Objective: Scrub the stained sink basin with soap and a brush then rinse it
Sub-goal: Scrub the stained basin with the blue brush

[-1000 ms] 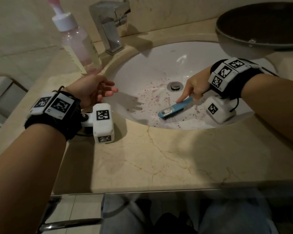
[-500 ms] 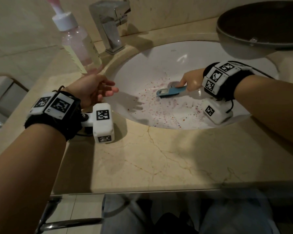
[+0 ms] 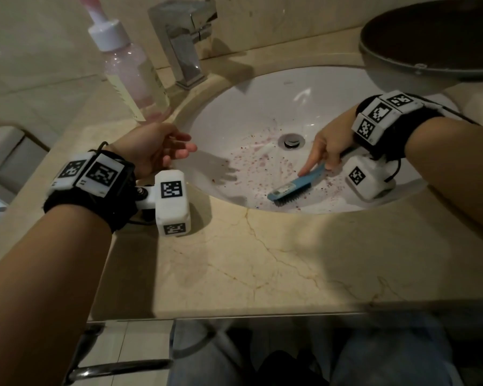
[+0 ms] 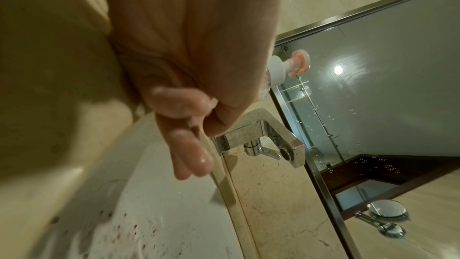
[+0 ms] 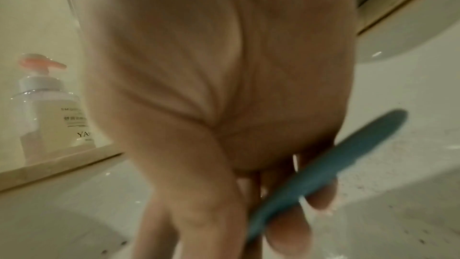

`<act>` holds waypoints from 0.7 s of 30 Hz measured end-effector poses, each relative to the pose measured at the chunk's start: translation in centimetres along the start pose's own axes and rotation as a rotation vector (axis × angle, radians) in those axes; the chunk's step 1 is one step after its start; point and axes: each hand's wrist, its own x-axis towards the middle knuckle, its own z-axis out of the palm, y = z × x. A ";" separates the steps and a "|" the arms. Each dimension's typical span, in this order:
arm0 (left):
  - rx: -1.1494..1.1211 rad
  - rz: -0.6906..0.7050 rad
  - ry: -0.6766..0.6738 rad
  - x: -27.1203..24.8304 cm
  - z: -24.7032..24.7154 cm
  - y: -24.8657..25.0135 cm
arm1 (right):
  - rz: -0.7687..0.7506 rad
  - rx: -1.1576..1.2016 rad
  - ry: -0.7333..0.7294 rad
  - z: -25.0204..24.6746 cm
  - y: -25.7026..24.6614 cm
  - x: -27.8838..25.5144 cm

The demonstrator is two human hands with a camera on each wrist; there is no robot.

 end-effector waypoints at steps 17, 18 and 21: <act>-0.026 0.010 -0.012 0.1 -0.2 0.0 | 0.141 -0.261 0.809 -2.5 -0.9 1.5; -0.025 0.013 -0.013 0.1 -0.2 0.0 | 0.167 -0.365 0.802 -2.9 -1.5 1.7; -0.030 0.008 -0.014 0.1 -0.2 -0.1 | 0.206 -0.718 0.718 -3.2 -3.3 2.8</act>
